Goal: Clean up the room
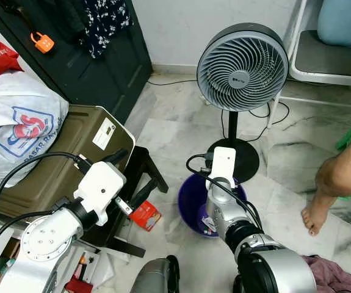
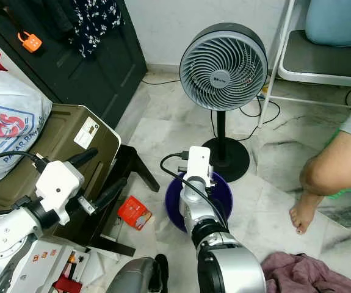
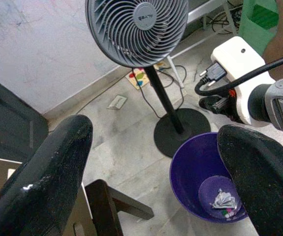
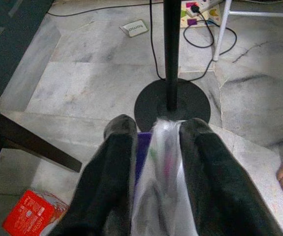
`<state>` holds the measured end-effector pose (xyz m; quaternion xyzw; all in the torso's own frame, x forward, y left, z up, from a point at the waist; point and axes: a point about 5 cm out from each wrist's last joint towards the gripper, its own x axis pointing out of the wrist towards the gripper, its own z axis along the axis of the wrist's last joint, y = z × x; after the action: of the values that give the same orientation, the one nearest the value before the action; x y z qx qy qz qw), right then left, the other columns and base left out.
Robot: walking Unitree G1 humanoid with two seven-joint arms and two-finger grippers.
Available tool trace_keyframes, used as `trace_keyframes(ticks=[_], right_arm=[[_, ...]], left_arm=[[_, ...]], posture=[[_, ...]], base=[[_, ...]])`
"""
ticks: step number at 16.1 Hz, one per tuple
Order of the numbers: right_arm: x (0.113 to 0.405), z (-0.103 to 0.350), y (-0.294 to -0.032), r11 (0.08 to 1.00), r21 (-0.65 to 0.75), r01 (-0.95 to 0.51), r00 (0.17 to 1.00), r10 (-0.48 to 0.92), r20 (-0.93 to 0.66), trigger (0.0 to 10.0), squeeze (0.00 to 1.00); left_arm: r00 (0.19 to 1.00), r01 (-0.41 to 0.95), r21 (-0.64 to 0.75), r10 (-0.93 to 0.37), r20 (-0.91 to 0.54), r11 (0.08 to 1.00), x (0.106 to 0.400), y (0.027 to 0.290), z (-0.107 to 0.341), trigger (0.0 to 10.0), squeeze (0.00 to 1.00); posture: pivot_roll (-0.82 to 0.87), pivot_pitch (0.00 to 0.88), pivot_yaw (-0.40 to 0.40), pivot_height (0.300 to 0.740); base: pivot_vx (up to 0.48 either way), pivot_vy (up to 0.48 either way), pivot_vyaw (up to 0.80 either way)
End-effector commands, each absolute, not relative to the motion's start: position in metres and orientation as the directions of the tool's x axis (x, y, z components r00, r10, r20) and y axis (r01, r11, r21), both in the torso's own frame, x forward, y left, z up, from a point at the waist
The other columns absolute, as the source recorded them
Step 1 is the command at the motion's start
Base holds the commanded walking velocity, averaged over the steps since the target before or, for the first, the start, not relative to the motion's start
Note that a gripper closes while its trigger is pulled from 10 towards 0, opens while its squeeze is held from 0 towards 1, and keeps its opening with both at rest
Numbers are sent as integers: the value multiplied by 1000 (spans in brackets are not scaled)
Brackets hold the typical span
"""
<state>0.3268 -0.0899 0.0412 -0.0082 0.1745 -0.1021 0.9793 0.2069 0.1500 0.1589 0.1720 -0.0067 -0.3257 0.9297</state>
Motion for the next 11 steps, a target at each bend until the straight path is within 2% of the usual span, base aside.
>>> trace_keyframes(ticks=[1, 7, 11], right_arm=[[327, 42, -81, 983, -32, 179, 919, -179, -351, 10000, 1000], [329, 45, -81, 986, -11, 166, 927, -160, -340, 10000, 1000], [326, 44, -83, 994, 27, 106, 938, -91, -334, 10000, 1000]], left_arm=[[798, 594, 330, -590, -124, 734, 208, 154, 154, 10000, 0], [797, 594, 333, -593, -117, 733, 212, 152, 152, 10000, 0], [820, 553, 337, -570, -56, 762, 229, 141, 147, 10000, 0]], posture=[[324, 161, 221, 740], [312, 144, 219, 740], [225, 95, 171, 740]], base=[[0, 0, 0], [0, 0, 0], [0, 0, 0]])
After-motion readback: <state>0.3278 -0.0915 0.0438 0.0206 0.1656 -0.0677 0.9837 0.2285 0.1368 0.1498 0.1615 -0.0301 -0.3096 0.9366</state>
